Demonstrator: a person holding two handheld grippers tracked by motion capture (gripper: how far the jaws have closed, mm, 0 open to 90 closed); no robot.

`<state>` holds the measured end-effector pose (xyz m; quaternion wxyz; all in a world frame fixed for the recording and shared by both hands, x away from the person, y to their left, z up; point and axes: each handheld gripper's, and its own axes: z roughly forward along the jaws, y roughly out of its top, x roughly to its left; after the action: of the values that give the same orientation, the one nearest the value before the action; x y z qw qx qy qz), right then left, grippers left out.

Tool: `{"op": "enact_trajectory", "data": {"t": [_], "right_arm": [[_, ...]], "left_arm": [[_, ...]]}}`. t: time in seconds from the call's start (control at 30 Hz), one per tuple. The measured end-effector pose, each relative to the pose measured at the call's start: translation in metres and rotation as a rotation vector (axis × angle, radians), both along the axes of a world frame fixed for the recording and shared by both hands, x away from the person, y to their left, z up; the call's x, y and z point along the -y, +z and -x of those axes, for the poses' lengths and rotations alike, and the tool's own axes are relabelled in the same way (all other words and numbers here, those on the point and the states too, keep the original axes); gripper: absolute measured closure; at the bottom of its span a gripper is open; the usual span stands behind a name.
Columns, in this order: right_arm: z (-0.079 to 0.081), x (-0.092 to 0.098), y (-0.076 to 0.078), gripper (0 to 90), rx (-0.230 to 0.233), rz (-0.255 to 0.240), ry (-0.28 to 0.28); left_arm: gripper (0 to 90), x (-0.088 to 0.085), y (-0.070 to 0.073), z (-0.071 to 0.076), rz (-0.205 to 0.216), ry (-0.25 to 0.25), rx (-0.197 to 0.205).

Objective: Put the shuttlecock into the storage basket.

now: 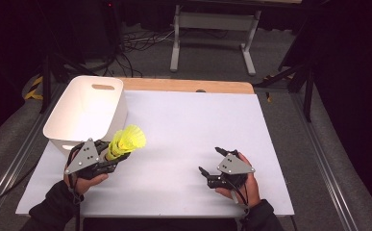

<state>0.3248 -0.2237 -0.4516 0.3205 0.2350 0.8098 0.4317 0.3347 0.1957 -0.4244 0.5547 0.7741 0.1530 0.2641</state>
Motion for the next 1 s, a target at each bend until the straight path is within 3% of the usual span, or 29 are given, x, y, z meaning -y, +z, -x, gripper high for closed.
{"op": "enact_trajectory", "data": {"t": [1.0], "right_arm": [[0.000, 0.001, 0.000, 16.7, 0.006, -0.007, -0.004]], "left_arm": [[56.9, -0.015, 0.010, 0.000, 0.050, 0.035, 0.024]]}}
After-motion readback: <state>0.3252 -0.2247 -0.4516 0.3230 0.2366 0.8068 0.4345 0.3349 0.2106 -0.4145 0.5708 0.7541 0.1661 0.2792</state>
